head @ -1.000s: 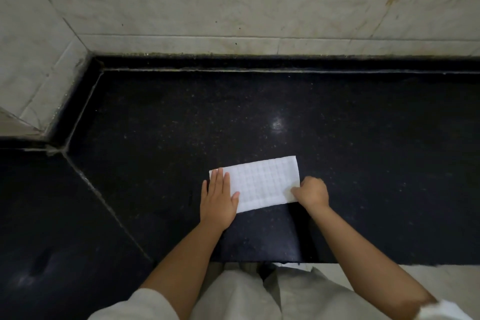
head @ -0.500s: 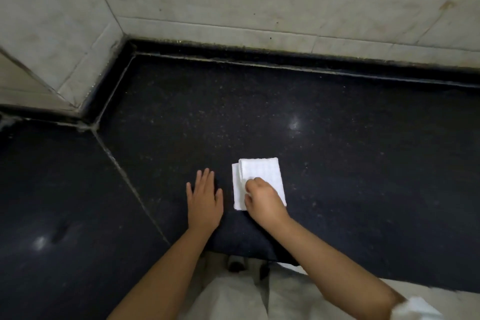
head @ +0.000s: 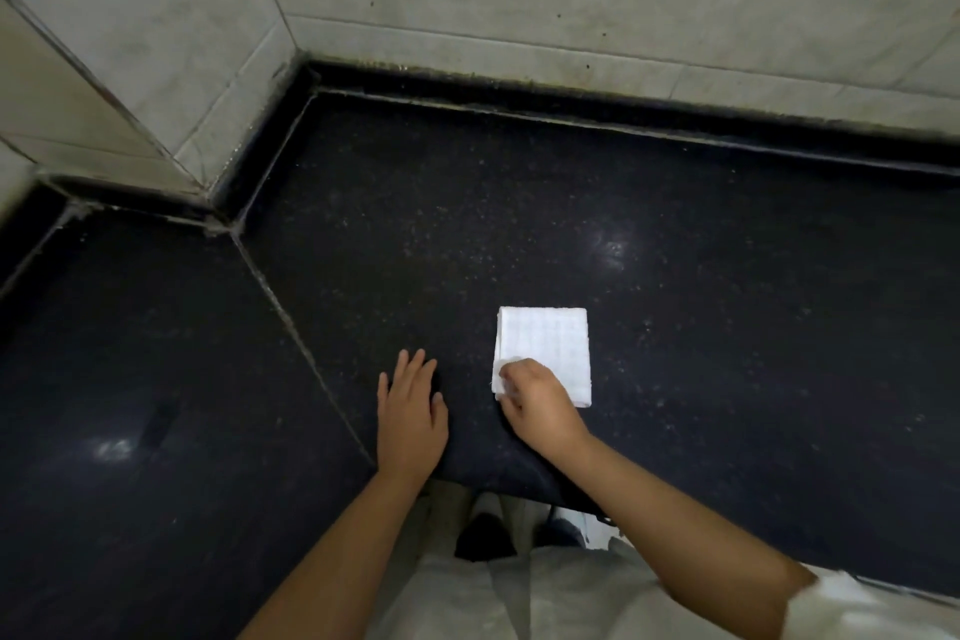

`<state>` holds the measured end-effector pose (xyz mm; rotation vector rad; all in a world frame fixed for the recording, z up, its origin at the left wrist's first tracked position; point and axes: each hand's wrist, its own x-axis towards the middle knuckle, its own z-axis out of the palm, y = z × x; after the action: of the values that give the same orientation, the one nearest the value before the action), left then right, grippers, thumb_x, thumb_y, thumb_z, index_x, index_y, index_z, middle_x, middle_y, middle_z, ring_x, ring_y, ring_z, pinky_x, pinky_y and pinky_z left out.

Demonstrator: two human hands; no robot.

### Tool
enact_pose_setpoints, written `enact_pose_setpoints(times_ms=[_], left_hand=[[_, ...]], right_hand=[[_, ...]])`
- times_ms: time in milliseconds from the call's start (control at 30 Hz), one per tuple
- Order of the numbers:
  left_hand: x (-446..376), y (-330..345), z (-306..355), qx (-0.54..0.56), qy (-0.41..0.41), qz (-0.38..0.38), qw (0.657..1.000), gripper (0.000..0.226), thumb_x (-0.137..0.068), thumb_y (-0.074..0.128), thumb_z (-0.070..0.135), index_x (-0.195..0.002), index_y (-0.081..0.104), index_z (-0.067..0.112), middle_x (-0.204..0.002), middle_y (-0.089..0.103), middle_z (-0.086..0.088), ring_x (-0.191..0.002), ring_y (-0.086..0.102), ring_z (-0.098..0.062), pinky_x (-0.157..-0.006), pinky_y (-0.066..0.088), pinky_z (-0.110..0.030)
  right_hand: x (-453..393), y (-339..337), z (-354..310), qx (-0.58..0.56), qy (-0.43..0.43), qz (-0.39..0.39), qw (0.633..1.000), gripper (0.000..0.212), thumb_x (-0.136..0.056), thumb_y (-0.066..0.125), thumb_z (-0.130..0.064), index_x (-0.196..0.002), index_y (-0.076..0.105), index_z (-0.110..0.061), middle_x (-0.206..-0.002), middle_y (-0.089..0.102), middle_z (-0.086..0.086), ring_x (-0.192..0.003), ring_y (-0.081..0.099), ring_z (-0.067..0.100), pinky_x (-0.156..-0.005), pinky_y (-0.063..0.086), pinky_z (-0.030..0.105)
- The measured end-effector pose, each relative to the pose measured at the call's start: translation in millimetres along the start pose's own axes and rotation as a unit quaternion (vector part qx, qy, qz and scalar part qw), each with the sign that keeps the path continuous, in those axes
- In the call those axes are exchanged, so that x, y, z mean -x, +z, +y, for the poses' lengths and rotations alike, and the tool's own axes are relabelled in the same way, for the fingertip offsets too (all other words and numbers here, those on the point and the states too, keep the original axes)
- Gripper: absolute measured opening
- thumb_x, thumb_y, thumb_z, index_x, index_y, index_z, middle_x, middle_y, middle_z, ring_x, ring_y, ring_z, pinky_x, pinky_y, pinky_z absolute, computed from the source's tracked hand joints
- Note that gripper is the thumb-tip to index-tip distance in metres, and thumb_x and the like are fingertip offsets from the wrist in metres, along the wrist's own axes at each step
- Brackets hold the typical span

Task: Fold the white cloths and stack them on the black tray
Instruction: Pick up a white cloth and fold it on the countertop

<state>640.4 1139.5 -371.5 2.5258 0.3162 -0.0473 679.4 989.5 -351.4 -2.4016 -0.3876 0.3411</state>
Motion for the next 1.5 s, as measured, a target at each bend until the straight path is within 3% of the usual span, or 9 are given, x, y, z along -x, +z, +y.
enact_pose_setpoints(times_ms=[167, 267, 400, 633, 733, 867, 1100, 1233, 1500], left_hand=[[-0.9, -1.9, -2.5, -0.005, 0.032, -0.011, 0.999, 0.040, -0.093, 0.040, 0.006, -0.131, 0.049, 0.000, -0.145, 0.042, -0.014, -0.142, 0.027, -0.028, -0.117, 0.006, -0.034], [-8.3, 1.5, 7.5, -0.040, 0.108, -0.050, 0.992, 0.042, -0.082, 0.038, 0.013, -0.109, 0.066, -0.003, -0.118, 0.065, -0.019, -0.118, 0.057, -0.036, -0.103, 0.035, -0.046], [-16.9, 13.0, 30.3, -0.078, 0.249, -0.086, 0.961, 0.039, -0.076, 0.039, 0.019, -0.092, 0.074, 0.009, -0.097, 0.074, -0.003, -0.095, 0.071, -0.019, -0.081, 0.054, -0.048], [-17.7, 26.7, 30.7, -0.222, 0.278, -0.159, 0.921, 0.038, -0.070, 0.048, 0.042, -0.080, 0.076, 0.018, -0.090, 0.075, 0.007, -0.093, 0.071, -0.011, -0.100, 0.031, -0.047], [-21.4, 23.7, 50.0, -0.272, 0.280, -0.164, 0.906, 0.042, -0.040, 0.085, 0.048, -0.069, 0.073, 0.019, -0.074, 0.071, 0.007, -0.078, 0.072, -0.012, -0.085, 0.051, -0.054], [-15.9, 34.8, 93.5, -0.289, 0.371, -0.095, 0.877, 0.031, -0.037, 0.087, 0.019, -0.058, 0.065, 0.022, -0.057, 0.063, 0.007, -0.062, 0.066, -0.010, -0.079, 0.056, -0.044], [64.7, 102.2, 275.2, -0.192, 0.581, -0.141, 0.779, 0.020, -0.082, 0.039, 0.027, -0.076, 0.055, 0.016, -0.069, 0.060, 0.001, -0.066, 0.057, -0.018, -0.066, 0.033, -0.023], [160.1, 152.8, 413.1, -0.196, 0.646, -0.208, 0.708, 0.030, -0.100, 0.030, 0.025, -0.116, 0.049, 0.006, -0.120, 0.050, -0.011, -0.112, 0.044, -0.027, -0.090, 0.034, -0.035], [285.7, 212.3, 618.7, -0.115, 0.729, -0.231, 0.634, 0.026, -0.098, 0.040, 0.025, -0.105, 0.055, 0.005, -0.109, 0.055, -0.013, -0.105, 0.048, -0.028, -0.091, 0.037, -0.036]], right_hand=[[11.6, -20.2, 15.8, 0.077, -0.042, -0.047, 0.995, 0.040, -0.080, 0.050, 0.009, -0.119, 0.054, 0.004, -0.120, 0.058, 0.019, -0.113, 0.054, 0.034, -0.097, 0.037, 0.022], [21.0, -38.2, 39.8, 0.172, -0.041, -0.023, 0.984, 0.045, -0.044, 0.073, 0.012, -0.087, 0.070, -0.002, -0.085, 0.072, 0.013, -0.075, 0.069, 0.034, -0.066, 0.059, 0.041], [24.5, -44.2, 55.3, 0.282, -0.027, -0.082, 0.955, 0.058, -0.019, 0.087, -0.007, -0.074, 0.073, -0.017, -0.078, 0.073, 0.001, -0.063, 0.070, 0.020, -0.047, 0.053, 0.027], [14.5, -41.5, 59.2, 0.119, 0.012, -0.033, 0.992, 0.017, -0.063, 0.061, -0.001, -0.076, 0.071, -0.005, -0.080, 0.070, 0.011, -0.067, 0.064, 0.032, -0.065, 0.056, 0.030], [18.9, -55.3, 57.7, 0.028, 0.082, 0.012, 0.996, 0.020, -0.083, 0.052, -0.003, -0.095, 0.068, -0.001, -0.099, 0.066, 0.018, -0.091, 0.059, 0.032, -0.082, 0.044, 0.033], [58.5, -96.0, 70.3, -0.018, 0.102, 0.040, 0.994, 0.021, -0.085, 0.051, -0.002, -0.100, 0.066, 0.001, -0.089, 0.055, 0.008, -0.085, 0.051, 0.018, -0.071, 0.037, 0.018], [242.5, -208.9, 153.3, -0.010, 0.202, 0.191, 0.961, 0.021, -0.078, 0.058, 0.006, -0.097, 0.066, 0.001, -0.087, 0.053, 0.003, -0.083, 0.052, 0.015, -0.065, 0.036, 0.003], [374.1, -270.0, 204.3, 0.080, 0.300, 0.253, 0.916, 0.036, -0.075, 0.068, -0.011, -0.109, 0.059, -0.007, -0.095, 0.052, 0.006, -0.096, 0.056, 0.023, -0.077, 0.038, 0.018], [562.4, -406.3, 262.8, 0.185, 0.366, 0.294, 0.863, 0.025, -0.087, 0.059, -0.021, -0.104, 0.066, -0.005, -0.103, 0.066, 0.014, -0.101, 0.058, 0.028, -0.076, 0.036, 0.029]])
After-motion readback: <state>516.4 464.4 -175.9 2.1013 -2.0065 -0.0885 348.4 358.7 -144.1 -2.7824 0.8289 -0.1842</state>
